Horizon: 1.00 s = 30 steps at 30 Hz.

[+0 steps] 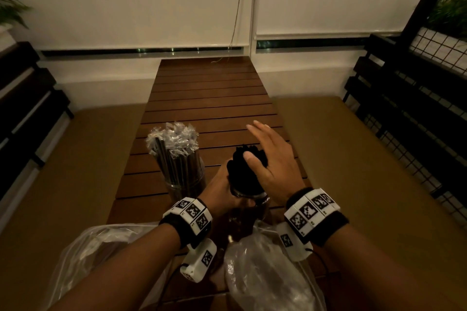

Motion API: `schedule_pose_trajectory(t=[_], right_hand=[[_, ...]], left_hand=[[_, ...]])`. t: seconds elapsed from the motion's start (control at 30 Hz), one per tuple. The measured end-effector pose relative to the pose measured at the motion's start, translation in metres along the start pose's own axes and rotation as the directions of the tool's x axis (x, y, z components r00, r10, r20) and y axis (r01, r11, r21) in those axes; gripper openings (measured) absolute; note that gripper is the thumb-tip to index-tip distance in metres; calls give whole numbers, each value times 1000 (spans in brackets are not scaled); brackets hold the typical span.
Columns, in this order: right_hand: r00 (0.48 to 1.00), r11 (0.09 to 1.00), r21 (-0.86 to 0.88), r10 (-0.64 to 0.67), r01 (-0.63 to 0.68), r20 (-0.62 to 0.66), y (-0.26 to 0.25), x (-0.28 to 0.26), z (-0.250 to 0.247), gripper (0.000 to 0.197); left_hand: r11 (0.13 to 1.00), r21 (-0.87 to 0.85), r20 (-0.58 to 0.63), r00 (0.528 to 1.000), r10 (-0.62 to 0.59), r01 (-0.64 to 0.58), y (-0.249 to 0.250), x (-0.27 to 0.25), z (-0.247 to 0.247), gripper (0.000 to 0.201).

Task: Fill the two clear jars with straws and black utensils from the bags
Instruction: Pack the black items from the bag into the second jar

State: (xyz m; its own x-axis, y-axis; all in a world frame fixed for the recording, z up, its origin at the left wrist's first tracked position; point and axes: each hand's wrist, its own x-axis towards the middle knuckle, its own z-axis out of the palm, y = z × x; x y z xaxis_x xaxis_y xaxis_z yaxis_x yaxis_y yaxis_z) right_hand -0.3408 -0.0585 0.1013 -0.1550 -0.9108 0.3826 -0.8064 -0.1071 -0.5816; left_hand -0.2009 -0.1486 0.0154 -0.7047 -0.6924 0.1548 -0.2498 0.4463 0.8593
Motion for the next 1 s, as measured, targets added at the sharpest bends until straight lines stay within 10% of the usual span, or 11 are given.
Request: schedule_pose_trajectory(t=[0.33,0.57,1.0], right_hand=[[919,831,-511,-2,220,393,-8,4,4,54],[914,911,-408,108,66,390,-13,18,12,91],[983,952,-304,31,26,183,-13,25,14,32]], left_hand=[[992,129,27,1000,1,-4,-4,4,1,104],[996,-83,26,999,29,-27,8,0,2,62],[1000,7,26,1000,6,-7,6,3,0,93]])
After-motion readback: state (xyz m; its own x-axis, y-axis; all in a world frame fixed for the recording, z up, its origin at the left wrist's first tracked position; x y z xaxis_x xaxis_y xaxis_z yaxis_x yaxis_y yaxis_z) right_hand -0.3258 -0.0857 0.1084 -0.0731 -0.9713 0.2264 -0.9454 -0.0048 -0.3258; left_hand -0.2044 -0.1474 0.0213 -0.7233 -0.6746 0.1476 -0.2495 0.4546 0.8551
